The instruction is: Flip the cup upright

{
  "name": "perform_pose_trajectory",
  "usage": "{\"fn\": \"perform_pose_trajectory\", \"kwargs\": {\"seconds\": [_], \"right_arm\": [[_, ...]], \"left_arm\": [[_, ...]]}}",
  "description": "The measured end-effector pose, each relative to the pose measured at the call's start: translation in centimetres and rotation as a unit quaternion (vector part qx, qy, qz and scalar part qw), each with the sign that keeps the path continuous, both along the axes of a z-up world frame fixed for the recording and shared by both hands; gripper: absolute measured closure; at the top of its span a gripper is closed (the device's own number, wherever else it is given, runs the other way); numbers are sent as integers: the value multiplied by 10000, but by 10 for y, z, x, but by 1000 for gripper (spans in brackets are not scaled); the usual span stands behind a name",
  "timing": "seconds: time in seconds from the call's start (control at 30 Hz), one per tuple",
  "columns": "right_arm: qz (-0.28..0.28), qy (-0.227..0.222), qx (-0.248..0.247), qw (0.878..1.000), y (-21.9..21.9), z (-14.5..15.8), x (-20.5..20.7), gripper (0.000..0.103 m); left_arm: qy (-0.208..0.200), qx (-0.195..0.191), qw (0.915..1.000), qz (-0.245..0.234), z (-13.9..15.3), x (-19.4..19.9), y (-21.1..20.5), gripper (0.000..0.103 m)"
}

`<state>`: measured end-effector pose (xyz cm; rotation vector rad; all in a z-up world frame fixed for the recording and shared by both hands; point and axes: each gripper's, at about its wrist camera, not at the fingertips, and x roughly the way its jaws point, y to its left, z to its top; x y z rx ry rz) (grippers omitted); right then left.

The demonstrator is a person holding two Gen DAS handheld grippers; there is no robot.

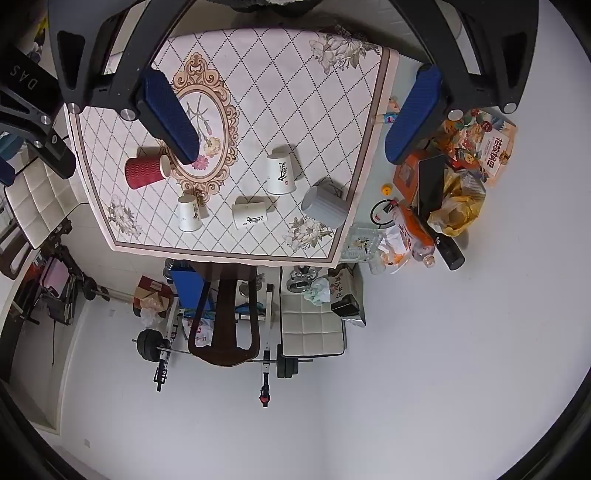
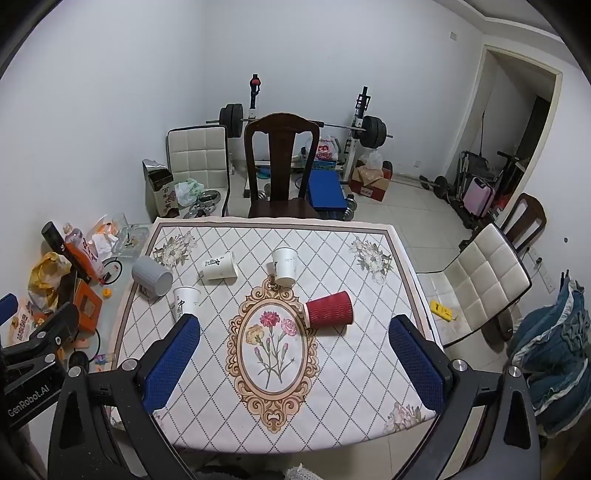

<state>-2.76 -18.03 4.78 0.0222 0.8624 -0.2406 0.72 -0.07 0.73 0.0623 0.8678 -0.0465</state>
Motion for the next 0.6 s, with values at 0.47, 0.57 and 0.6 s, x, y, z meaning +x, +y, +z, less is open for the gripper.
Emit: {"fn": "perform_pose_trajectory", "kwargs": {"seconds": [0.47,0.57,0.6], "right_arm": [[18,-2,-4,10000,-2,3,-3,0],[14,-3,-7,10000,-2,3,-1,0],[13,-2,-11,10000,-2,3,-1,0]], "left_arm": [[-21,-3,10000,4,4,0,-3,0],[-18,-4,10000,6,3,-1,-2,0],[-17,-10,10000,4,3,-1,-2,0]]}}
